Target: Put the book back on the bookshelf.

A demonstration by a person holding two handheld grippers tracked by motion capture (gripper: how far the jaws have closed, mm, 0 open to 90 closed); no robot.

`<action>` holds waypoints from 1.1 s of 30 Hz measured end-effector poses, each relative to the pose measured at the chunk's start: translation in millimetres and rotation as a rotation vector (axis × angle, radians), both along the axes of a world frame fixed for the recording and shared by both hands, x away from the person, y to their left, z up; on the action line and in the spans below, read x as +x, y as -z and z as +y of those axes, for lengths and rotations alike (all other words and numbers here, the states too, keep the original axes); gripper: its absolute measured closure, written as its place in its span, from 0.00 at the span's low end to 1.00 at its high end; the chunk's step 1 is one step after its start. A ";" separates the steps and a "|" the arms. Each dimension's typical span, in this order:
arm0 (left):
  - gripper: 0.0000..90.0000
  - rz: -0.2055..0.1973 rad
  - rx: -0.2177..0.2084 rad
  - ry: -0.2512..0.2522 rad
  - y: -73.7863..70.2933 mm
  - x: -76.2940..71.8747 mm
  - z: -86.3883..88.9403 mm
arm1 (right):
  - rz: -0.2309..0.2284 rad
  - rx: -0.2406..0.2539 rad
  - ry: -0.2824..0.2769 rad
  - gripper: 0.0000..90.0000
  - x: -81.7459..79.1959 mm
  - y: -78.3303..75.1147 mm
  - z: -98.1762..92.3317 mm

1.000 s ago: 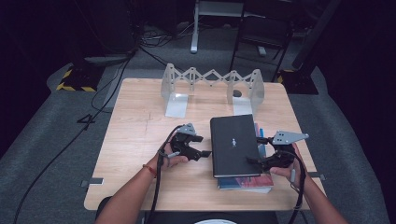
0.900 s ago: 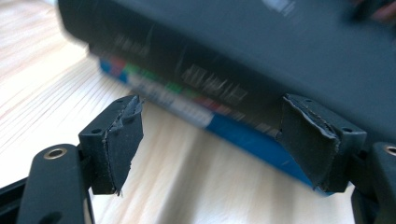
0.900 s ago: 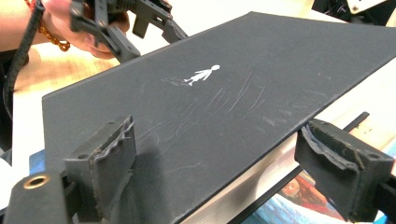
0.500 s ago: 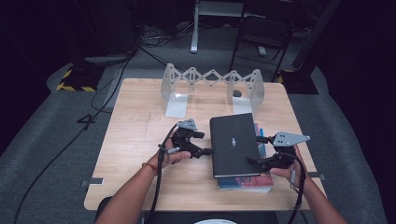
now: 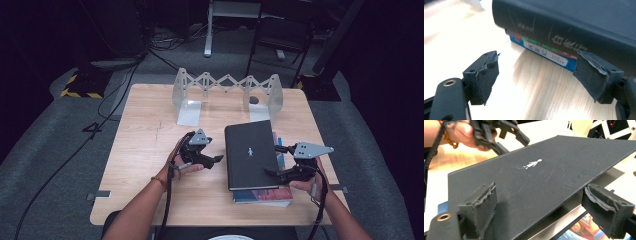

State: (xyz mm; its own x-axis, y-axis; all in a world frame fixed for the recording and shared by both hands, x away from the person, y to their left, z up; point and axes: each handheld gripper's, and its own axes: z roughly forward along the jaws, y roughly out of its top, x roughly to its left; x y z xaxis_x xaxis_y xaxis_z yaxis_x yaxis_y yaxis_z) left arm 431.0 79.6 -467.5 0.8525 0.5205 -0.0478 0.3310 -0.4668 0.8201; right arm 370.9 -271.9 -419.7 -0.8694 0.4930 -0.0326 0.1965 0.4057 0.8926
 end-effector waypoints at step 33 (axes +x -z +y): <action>0.57 -0.019 -0.148 -0.013 -9.6 -2.0 -20.2 | -0.180 -0.020 -0.021 0.24 -19.5 -12.0 -6.4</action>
State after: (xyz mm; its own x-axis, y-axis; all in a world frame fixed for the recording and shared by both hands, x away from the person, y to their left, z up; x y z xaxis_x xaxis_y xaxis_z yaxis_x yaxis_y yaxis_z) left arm 429.0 59.5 -458.0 0.8474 0.5195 -0.1093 0.3202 -0.3360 0.8858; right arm 351.4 -278.3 -407.7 -0.8586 0.4727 -0.1983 0.0257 0.4260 0.9044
